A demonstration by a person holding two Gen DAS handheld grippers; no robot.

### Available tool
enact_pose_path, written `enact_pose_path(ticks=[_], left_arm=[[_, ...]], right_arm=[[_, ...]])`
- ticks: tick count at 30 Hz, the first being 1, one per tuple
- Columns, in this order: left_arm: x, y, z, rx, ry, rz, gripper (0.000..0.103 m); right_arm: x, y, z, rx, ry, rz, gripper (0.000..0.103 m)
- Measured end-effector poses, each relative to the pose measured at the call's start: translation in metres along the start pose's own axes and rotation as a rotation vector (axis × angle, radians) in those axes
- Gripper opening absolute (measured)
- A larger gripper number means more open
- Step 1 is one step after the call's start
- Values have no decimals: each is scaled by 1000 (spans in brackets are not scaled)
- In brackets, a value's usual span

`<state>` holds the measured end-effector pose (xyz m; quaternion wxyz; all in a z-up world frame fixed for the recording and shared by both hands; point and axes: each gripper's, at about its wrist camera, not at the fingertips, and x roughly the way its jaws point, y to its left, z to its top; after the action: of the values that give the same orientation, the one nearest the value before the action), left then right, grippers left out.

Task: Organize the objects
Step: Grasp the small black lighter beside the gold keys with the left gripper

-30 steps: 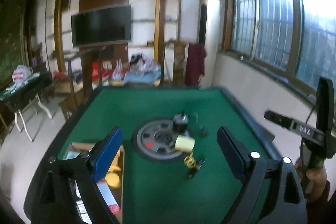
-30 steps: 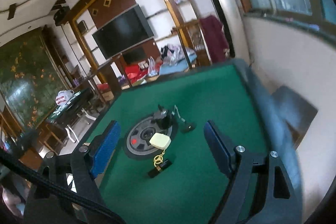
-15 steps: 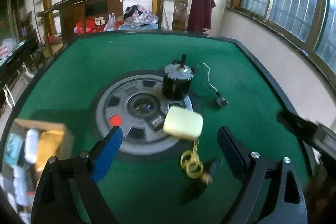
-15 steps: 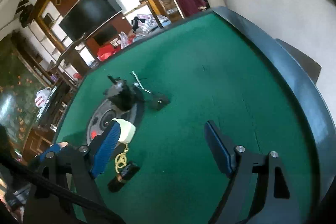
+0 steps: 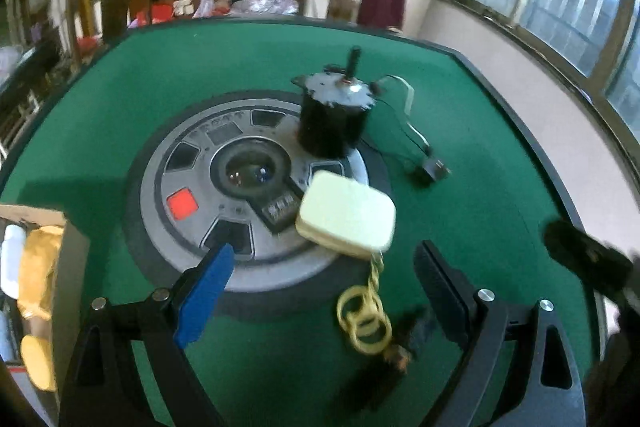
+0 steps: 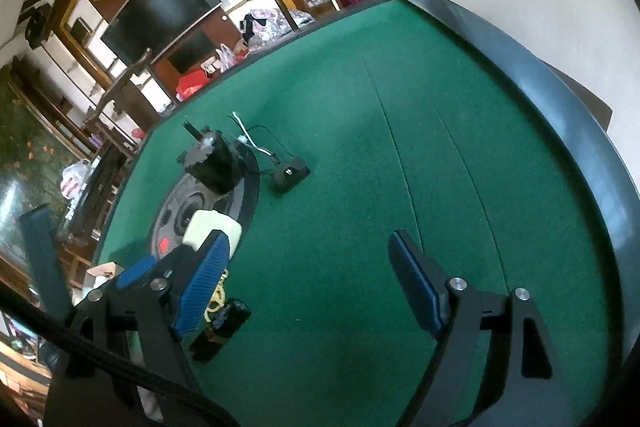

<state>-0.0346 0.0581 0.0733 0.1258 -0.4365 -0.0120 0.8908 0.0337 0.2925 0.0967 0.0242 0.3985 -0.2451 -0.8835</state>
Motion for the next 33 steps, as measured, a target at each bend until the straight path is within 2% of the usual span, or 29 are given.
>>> enact_pose_path(ticks=[3, 8, 12, 17, 22, 29, 33], left_arm=[[-21, -7, -17, 69, -41, 12, 88], [-29, -24, -34, 187, -71, 45, 88], [-24, -35, -38, 232, -71, 63, 88], [-23, -53, -47, 318, -97, 136, 87], [-24, -60, -50, 342, -108, 158, 83], [-18, -61, -52, 359, -80, 164, 58], [-15, -63, -55, 364, -66, 158, 48]], right_arm=[[5, -3, 0, 20, 16, -6, 81], [3, -4, -2, 22, 7, -21, 81], [1, 2, -4, -6, -10, -46, 81], [-2, 7, -5, -32, -19, -62, 81], [-3, 12, -8, -62, -30, -80, 81], [-3, 14, -8, -66, -26, -80, 81], [-2, 16, -10, -74, -24, -84, 81]])
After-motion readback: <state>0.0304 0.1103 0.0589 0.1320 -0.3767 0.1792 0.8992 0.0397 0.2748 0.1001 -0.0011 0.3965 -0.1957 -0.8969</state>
